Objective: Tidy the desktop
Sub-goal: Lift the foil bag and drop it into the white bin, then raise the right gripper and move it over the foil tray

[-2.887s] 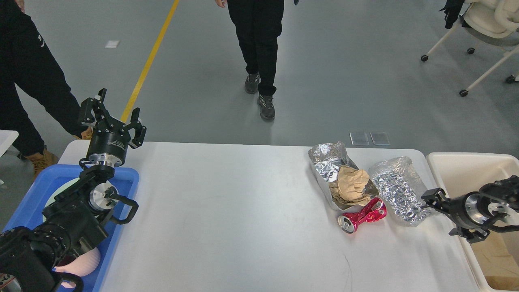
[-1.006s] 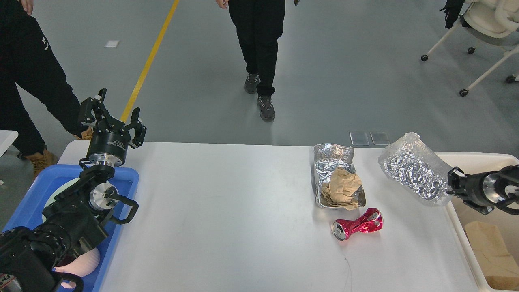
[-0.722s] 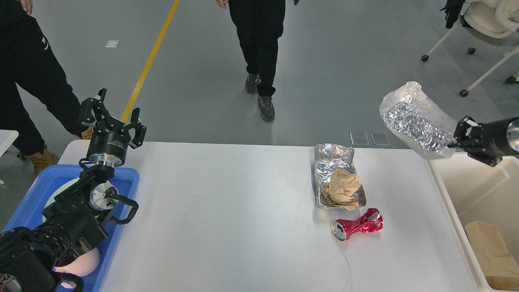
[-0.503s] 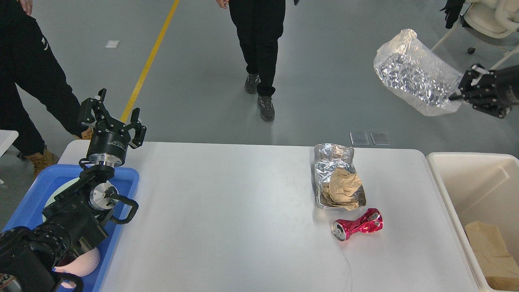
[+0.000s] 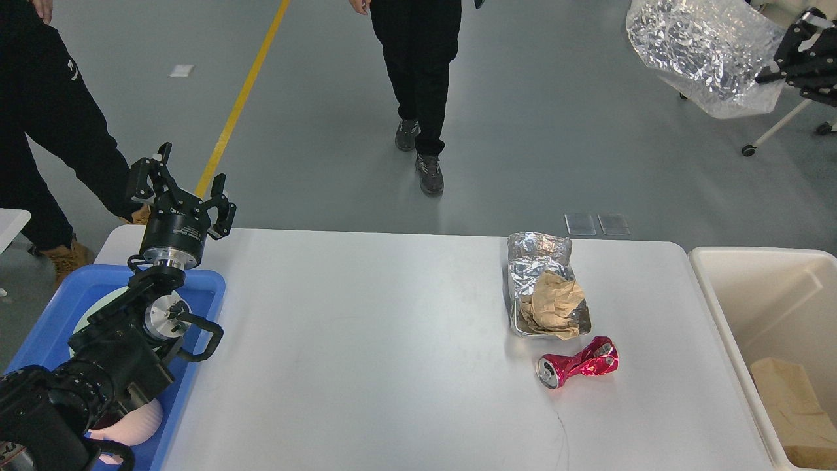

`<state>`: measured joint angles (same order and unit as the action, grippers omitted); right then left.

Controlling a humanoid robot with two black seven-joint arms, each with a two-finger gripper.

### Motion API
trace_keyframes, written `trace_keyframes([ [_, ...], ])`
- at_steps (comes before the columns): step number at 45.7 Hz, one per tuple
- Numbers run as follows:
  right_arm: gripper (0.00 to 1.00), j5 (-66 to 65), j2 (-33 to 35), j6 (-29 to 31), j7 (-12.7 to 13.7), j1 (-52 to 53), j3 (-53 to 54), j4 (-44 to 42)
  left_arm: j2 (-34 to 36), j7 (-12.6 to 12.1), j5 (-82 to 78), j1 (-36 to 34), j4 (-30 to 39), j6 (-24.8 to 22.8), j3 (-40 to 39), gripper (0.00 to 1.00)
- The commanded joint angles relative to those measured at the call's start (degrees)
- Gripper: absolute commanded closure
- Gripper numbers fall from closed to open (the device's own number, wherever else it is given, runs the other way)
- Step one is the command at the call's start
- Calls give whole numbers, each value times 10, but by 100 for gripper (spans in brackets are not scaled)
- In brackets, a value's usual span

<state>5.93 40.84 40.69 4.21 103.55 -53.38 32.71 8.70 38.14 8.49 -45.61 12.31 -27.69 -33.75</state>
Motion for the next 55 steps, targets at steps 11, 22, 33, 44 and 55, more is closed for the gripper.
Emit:
trace_keyframes([
  [11, 100, 11, 64, -245, -1, -268, 6, -46, 0, 0, -1, 0, 0, 0, 0, 4],
  [22, 100, 11, 57, -288, -1, -439, 65, -81, 0, 0, 0, 0, 0, 0, 0, 4],
  [33, 100, 10, -3, -307, -2, -589, 100, -161, 0, 0, -1, 0, 0, 0, 0, 4],
  [44, 0, 11, -12, -307, -3, -614, 112, -185, 0, 0, 0, 0, 0, 0, 0, 4],
  [55, 0, 11, -29, -299, -3, -554, 104, -184, 0, 0, -1, 0, 0, 0, 0, 4],
])
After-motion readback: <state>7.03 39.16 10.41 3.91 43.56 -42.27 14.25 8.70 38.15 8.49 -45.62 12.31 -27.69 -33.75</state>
